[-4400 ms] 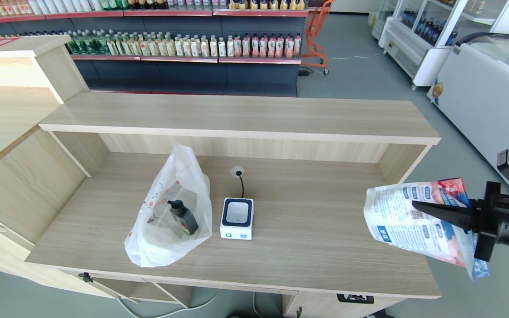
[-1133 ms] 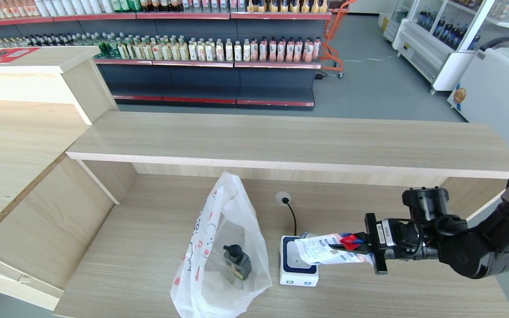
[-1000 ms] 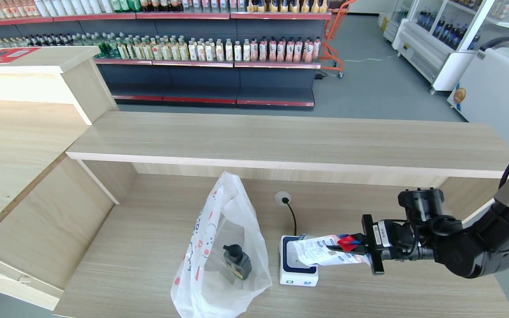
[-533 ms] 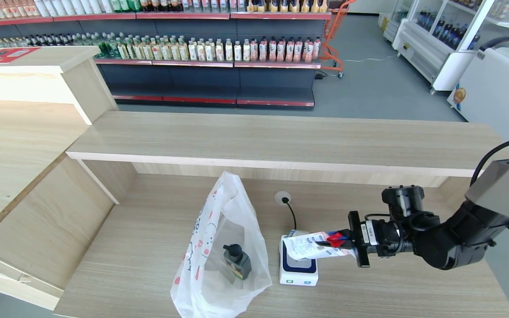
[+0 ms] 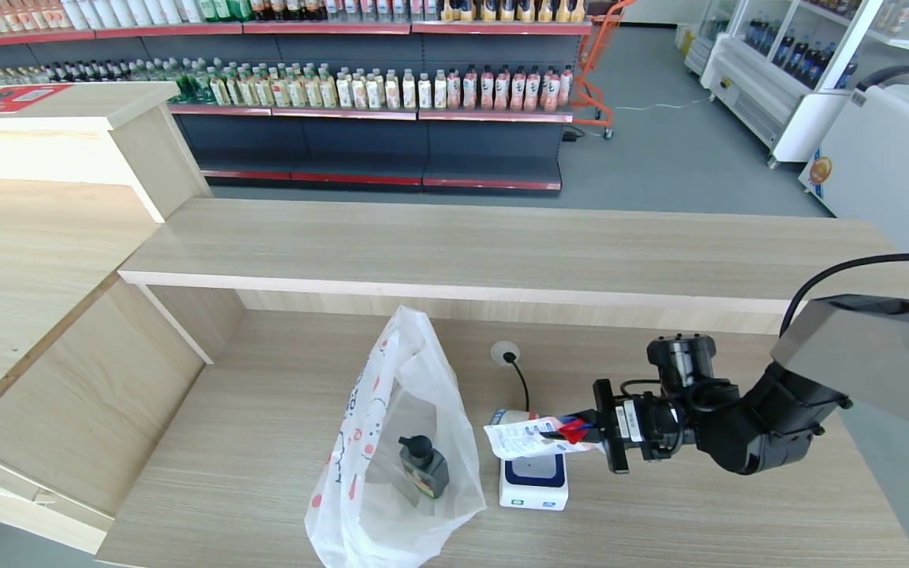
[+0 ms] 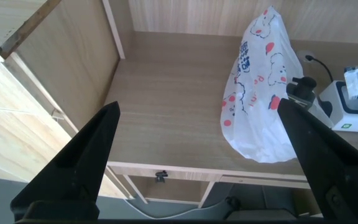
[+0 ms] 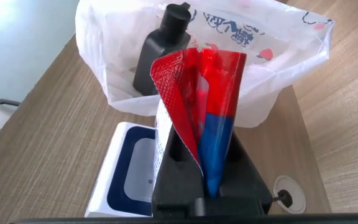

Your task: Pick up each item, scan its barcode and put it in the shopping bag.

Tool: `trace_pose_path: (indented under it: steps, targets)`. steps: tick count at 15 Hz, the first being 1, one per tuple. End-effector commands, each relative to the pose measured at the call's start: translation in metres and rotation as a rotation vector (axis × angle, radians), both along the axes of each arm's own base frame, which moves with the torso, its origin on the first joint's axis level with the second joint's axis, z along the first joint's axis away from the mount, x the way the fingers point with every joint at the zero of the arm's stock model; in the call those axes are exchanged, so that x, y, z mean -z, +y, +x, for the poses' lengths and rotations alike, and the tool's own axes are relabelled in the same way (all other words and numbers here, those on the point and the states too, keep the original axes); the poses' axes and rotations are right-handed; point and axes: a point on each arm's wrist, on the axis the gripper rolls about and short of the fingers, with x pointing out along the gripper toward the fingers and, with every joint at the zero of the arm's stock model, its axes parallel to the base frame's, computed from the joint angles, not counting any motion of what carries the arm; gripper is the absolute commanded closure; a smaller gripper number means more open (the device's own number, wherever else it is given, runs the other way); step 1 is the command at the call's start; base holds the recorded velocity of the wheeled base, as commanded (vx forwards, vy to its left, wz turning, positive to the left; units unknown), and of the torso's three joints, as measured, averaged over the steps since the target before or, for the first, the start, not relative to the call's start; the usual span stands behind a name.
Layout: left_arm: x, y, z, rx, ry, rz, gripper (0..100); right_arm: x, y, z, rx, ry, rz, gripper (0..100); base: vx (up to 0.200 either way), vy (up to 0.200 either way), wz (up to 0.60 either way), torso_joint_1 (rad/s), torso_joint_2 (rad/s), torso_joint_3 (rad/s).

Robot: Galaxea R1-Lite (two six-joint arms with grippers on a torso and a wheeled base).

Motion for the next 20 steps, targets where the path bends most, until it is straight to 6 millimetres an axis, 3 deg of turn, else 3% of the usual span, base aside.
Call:
trace_pose_path:
  steps: [1,7,8,11,12,13,15,16,18,20]
  targets:
    - [0.000,0.000,0.000,0.001,0.000,-0.001,0,0.006,0.001,0.003,0.000,0.010,-0.003,100,0.000,0.000,0.00,0.000,0.00,0.000]
    - [0.000,0.000,0.000,-0.001,0.000,-0.001,0,-0.003,0.000,0.002,0.002,-0.004,0.003,100,0.000,0.000,0.00,0.000,0.00,0.000]
    - [0.000,0.000,0.000,-0.001,-0.001,0.000,0,-0.016,-0.002,0.003,0.013,-0.012,0.014,100,0.000,0.000,0.00,0.000,0.00,0.000]
    - [0.000,0.000,0.000,-0.001,0.000,-0.001,0,-0.085,-0.031,-0.013,0.118,0.047,0.074,100,0.000,0.000,0.00,0.000,0.00,0.000]
    - [0.000,0.000,0.000,0.001,0.000,-0.001,0,-0.116,-0.051,-0.034,0.188,0.123,0.109,100,0.000,0.000,0.00,0.000,0.00,0.000]
    - [0.000,0.000,0.000,-0.001,-0.001,0.000,0,-0.132,-0.066,-0.052,0.249,0.216,0.136,100,0.000,0.000,0.00,0.000,0.00,0.000]
    - [0.000,0.000,0.000,-0.001,0.000,-0.001,0,-0.146,-0.081,-0.075,0.367,0.360,0.174,100,0.000,0.000,0.00,0.000,0.00,0.000]
    - [0.000,0.000,0.000,0.001,0.000,-0.001,0,-0.157,-0.087,-0.108,0.582,0.631,0.266,100,0.000,0.000,0.00,0.000,0.00,0.000]
    - [0.000,0.000,0.000,0.001,0.000,-0.001,0,-0.155,-0.088,-0.133,0.738,0.868,0.380,100,0.000,0.000,0.00,0.000,0.00,0.000]
    - [0.000,0.000,0.000,0.001,-0.001,0.000,0,-0.144,-0.089,-0.149,0.796,0.970,0.404,100,0.000,0.000,0.00,0.000,0.00,0.000]
